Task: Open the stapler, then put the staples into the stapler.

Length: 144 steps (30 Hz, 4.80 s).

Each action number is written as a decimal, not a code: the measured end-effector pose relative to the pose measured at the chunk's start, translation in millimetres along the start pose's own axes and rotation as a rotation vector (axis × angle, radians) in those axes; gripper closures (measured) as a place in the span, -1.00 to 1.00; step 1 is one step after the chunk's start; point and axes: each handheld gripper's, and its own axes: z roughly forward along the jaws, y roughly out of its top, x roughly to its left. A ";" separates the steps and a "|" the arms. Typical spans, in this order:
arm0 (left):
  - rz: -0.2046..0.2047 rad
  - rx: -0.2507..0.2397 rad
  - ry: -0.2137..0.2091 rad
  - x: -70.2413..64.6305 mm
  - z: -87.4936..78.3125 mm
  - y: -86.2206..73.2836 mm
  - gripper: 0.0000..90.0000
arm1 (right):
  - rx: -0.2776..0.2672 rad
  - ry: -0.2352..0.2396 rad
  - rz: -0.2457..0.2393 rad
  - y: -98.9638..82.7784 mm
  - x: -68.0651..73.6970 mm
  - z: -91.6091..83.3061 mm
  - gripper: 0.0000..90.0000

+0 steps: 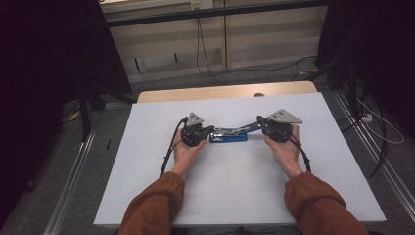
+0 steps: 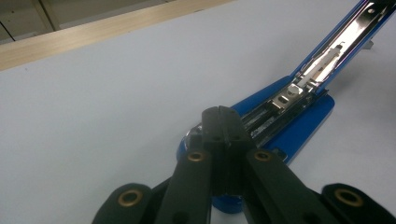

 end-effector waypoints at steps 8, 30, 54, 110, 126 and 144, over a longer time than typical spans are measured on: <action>0.001 -0.002 0.000 -0.3 0.1 -0.1 1.00 | 0.021 0.007 0.010 -5.8 -0.8 1.9 1.00; 0.002 0.002 -0.003 0.6 -0.2 0.1 1.00 | 0.082 0.005 0.020 -18.2 -6.7 6.8 1.00; 0.021 -0.038 -0.019 0.5 -3.9 4.9 1.00 | 0.066 0.011 0.029 -16.6 -9.6 5.0 1.00; -0.044 -0.078 0.070 2.9 -90.0 -20.4 -0.89 | 0.014 0.090 0.050 -12.7 -26.1 -37.2 -0.81; -0.024 -0.107 0.072 -15.4 -131.3 -41.8 -0.90 | 0.042 0.067 0.106 -11.6 -52.0 -54.6 -0.81; -0.104 -0.141 0.119 -22.8 -170.8 -65.2 -0.90 | 0.098 0.025 0.095 -10.0 -71.7 -52.9 -0.82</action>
